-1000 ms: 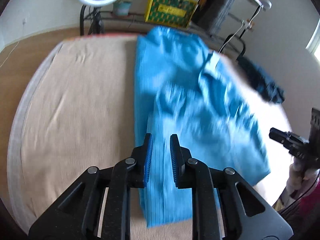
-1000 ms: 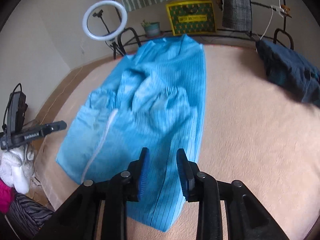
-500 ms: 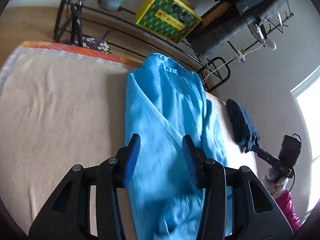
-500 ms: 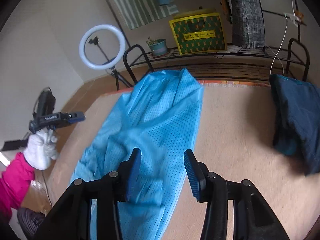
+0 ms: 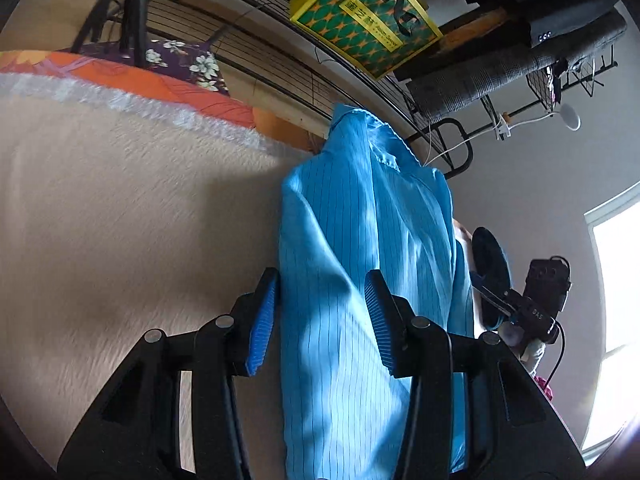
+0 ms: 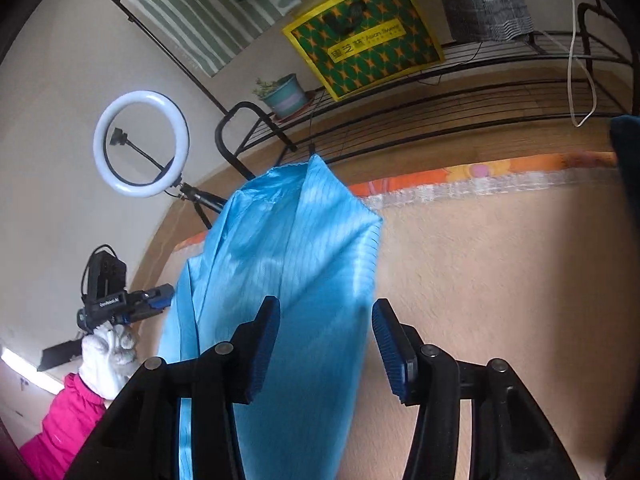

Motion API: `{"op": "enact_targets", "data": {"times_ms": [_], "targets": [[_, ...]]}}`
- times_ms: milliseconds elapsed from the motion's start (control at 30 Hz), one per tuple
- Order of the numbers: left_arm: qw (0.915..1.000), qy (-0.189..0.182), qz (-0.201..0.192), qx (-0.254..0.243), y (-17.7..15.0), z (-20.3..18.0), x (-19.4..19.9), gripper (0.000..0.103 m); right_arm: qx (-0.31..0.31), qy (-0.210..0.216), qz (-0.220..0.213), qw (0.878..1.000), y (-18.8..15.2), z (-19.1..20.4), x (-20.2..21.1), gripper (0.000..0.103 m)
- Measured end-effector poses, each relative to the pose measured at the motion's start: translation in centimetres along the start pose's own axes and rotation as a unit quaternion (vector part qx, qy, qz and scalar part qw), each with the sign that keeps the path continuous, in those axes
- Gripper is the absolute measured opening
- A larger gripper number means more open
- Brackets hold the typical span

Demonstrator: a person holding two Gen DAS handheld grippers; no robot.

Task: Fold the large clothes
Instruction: 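Grasp the folded coat end with both tools, then lift the coat end and fold it over toward the collar with both tools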

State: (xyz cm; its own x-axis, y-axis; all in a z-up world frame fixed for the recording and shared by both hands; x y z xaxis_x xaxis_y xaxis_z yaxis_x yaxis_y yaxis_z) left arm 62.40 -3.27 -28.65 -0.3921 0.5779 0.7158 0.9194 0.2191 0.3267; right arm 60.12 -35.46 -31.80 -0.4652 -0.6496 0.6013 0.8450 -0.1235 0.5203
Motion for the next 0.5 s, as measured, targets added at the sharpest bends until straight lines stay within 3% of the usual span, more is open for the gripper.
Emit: {"op": "enact_targets", "data": {"times_ms": [167,200,267,333,433,500], "targets": [[0.9998,0.014,-0.017,-0.005,0.9,-0.8,-1.4,0.044,0.015,-0.018,0.005,1.0,0.7,-0.1,-2.7,0.053],[0.9994,0.022,-0.023,-0.01,0.9,-0.9,-1.5,0.034,0.013,-0.015,0.004,1.0,0.8,0.0,-2.9,0.052],[0.997,0.058,-0.029,-0.043,0.6,-1.4,-2.0,0.013,0.009,-0.014,0.007,1.0,0.9,0.2,-3.5,0.036],[0.9933,0.084,-0.038,-0.069,0.4,-1.8,-2.2,0.006,0.012,-0.019,0.011,1.0,1.0,0.2,-4.0,0.014],[0.9919,0.075,-0.056,-0.086,0.4,-3.0,-1.5,0.002,0.038,-0.041,0.011,0.998,0.9,0.8,-4.2,0.002],[0.991,0.072,-0.064,-0.093,0.5,-3.7,-0.9,0.001,0.054,-0.049,0.002,0.997,1.0,1.6,-3.7,0.001]]}}
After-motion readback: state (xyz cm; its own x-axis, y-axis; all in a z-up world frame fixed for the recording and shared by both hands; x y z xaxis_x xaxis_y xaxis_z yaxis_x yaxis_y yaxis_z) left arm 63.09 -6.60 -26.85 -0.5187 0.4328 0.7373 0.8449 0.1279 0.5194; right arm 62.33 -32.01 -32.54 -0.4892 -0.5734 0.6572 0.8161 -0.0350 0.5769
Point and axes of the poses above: each gripper's, at about its wrist camera, not at the fingertips, and x roughly against the way its jaws point, z to its left, y to its top, the point moved 10 cm from there along -x, roughly the way its jaws point, and after that the axes turned 5 degrees about y, right-handed, at the moved point
